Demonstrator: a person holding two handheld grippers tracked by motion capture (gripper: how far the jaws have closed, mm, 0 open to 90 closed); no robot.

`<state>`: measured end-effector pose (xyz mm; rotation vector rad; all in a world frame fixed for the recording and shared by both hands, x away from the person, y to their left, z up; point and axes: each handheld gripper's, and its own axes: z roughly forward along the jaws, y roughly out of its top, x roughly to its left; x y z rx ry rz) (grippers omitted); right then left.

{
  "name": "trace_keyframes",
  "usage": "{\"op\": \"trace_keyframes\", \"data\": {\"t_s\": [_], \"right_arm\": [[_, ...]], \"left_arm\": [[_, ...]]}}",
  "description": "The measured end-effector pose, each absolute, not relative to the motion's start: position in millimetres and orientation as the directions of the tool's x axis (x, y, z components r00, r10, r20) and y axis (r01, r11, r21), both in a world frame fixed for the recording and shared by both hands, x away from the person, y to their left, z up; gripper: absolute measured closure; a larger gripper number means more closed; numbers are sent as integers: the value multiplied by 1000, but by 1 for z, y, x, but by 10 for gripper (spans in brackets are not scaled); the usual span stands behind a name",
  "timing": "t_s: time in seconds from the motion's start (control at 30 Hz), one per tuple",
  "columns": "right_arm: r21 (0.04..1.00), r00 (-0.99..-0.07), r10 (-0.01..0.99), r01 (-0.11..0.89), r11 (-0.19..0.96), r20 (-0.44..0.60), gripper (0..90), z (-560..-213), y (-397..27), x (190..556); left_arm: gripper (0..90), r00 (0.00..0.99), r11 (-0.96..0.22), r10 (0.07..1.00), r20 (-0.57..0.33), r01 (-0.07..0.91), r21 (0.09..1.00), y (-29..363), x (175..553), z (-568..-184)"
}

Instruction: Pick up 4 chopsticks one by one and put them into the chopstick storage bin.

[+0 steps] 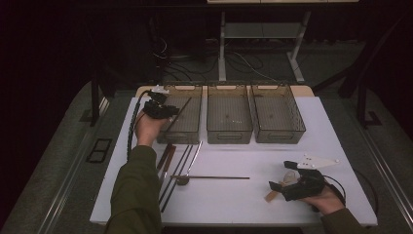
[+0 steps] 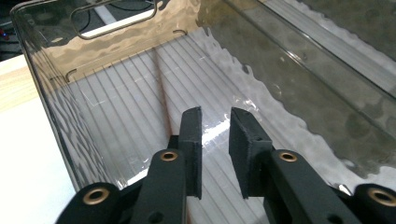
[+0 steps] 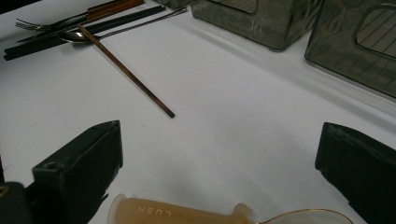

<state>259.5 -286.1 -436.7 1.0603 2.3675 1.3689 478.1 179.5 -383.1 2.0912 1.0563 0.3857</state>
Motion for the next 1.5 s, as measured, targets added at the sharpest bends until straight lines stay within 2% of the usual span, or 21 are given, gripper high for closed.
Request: {"op": "trace_keyframes", "data": {"t_s": [0.17, 0.67, 1.1, 1.5], "right_arm": [[820, -719, 675, 481, 311, 166, 11, -437, -286, 260], [818, -717, 677, 484, 310, 167, 11, -437, -286, 260], [823, -739, 659, 457, 338, 139, 11, -439, -283, 260], [828, -760, 632, 449, 337, 155, 11, -440, -283, 265]], "left_arm": [[690, 627, -374, 775, -70, 547, 749, 179, 475, -379], [476, 693, -370, 714, -104, 500, 783, 172, 456, -366], [432, 771, -411, 626, -115, 452, 791, 164, 426, -363], [335, 828, -436, 549, -116, 402, 805, 146, 390, -367]]}}
